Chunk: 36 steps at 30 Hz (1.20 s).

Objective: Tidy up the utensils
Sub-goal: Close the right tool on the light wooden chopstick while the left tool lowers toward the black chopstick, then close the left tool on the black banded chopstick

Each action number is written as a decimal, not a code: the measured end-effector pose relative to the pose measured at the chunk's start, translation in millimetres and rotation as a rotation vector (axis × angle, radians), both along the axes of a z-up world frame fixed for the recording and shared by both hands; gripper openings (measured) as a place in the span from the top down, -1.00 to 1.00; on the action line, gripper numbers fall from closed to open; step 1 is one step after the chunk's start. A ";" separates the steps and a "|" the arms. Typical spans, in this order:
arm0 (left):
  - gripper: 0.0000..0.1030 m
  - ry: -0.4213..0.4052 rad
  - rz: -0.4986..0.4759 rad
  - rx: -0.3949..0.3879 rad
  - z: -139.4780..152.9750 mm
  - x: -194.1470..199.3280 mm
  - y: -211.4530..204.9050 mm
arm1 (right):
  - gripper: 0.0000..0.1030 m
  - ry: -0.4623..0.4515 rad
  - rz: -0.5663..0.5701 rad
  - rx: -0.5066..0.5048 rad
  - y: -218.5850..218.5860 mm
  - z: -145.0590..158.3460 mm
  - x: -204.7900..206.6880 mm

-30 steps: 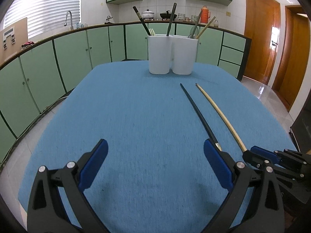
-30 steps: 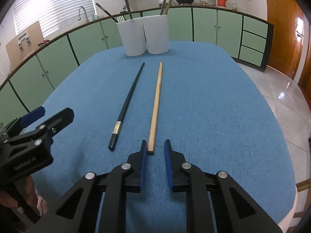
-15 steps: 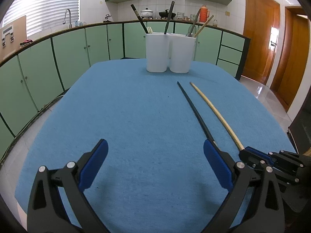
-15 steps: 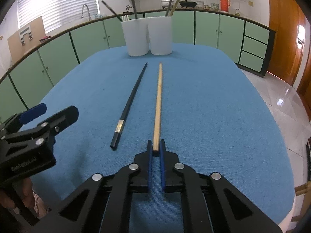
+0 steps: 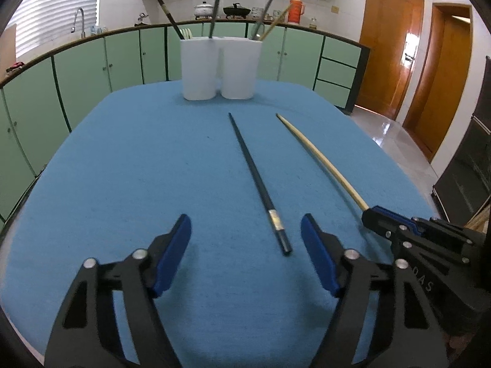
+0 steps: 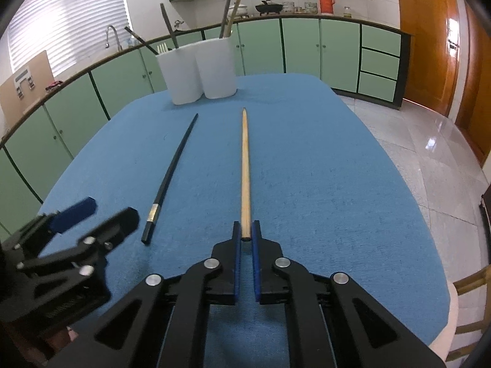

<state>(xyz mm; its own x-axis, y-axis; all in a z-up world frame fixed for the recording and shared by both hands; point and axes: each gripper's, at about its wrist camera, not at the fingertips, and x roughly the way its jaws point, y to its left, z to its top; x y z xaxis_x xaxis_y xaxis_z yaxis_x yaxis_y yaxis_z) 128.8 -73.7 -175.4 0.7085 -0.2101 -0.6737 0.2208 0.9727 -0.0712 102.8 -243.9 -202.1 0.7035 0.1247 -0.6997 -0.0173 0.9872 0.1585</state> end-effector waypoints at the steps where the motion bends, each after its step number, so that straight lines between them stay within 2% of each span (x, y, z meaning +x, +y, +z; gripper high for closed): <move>1: -0.18 0.007 0.000 0.000 -2.1 0.1 -2.1 | 0.88 -0.002 0.000 0.003 -0.7 0.5 -0.3; 5: 0.10 0.061 -0.004 -0.014 -14.2 5.2 -8.1 | 0.88 -0.003 0.000 0.018 -2.9 1.1 -1.3; 13: 0.12 0.037 0.014 0.017 -18.8 2.1 -15.3 | 0.88 -0.007 -0.002 0.034 -6.9 1.7 -4.7; 15: 0.26 0.031 0.026 0.026 -19.1 0.8 -15.8 | 0.88 -0.008 -0.004 0.037 -8.1 1.9 -5.0; 20: 0.88 0.020 0.056 0.045 -18.9 1.5 -19.1 | 0.87 -0.018 -0.010 0.036 -7.8 4.4 -5.8; 26: 0.88 -0.003 0.074 0.068 -13.3 -1.1 -17.7 | 0.87 -0.040 -0.013 0.013 -6.7 11.7 -9.4; 36: 0.88 -0.101 0.101 0.084 14.8 -12.5 -11.9 | 0.87 -0.085 -0.022 0.016 -8.8 31.2 -13.5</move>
